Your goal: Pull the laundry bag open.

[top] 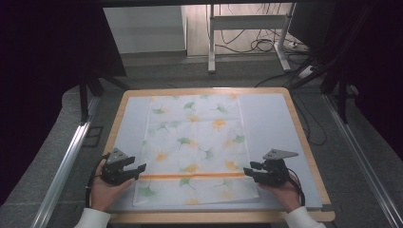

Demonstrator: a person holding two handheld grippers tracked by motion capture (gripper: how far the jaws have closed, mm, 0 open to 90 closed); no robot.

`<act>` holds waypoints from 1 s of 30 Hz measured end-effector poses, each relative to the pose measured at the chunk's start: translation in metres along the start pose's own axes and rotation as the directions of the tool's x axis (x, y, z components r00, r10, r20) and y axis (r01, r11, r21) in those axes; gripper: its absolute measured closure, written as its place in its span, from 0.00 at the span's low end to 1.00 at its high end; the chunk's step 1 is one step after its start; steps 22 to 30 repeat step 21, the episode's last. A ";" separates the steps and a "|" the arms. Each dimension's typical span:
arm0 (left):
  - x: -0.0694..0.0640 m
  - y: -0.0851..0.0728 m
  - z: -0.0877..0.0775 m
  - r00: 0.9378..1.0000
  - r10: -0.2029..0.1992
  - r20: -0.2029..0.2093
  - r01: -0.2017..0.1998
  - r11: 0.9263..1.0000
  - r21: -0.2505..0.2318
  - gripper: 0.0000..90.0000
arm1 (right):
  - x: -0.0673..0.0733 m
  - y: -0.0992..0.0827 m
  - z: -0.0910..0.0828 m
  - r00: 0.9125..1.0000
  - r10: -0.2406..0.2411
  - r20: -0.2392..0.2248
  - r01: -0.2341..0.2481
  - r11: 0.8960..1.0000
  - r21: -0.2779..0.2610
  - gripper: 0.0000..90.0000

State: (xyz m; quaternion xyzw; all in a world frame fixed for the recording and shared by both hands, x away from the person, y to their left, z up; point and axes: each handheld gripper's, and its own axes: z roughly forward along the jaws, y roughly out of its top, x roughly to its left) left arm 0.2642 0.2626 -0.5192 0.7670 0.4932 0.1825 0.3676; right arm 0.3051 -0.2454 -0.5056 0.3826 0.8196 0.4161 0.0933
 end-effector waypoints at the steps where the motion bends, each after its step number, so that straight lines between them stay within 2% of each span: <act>1: 0.003 -0.001 -0.001 1.000 -0.004 -0.005 0.004 1.000 0.002 0.45 | -0.004 -0.001 -0.004 1.000 0.001 0.007 -0.001 1.000 -0.015 0.58; 5: 0.010 -0.005 -0.005 0.999 -0.032 -0.027 0.031 0.999 -0.008 0.44 | -0.019 -0.006 -0.016 0.999 0.011 0.039 -0.009 0.999 -0.046 0.53; 8: 0.013 -0.008 -0.008 0.998 -0.045 -0.038 0.045 0.999 -0.009 0.45 | -0.030 -0.009 -0.020 0.998 0.021 0.065 -0.018 0.999 -0.048 0.51; 13: 0.012 -0.013 -0.012 0.997 -0.049 -0.060 0.048 0.999 -0.017 0.46 | -0.039 -0.008 -0.023 0.996 0.036 0.079 -0.031 0.998 -0.063 0.48; 20: 0.012 -0.013 -0.008 0.998 -0.038 -0.058 0.038 0.999 0.004 0.46 | -0.035 -0.007 -0.019 0.997 0.007 0.073 -0.004 0.999 -0.044 0.47; 30: 0.012 -0.013 -0.008 0.998 -0.036 -0.057 0.036 0.999 0.005 0.45 | -0.035 -0.007 -0.019 0.998 0.006 0.069 -0.003 0.999 -0.046 0.47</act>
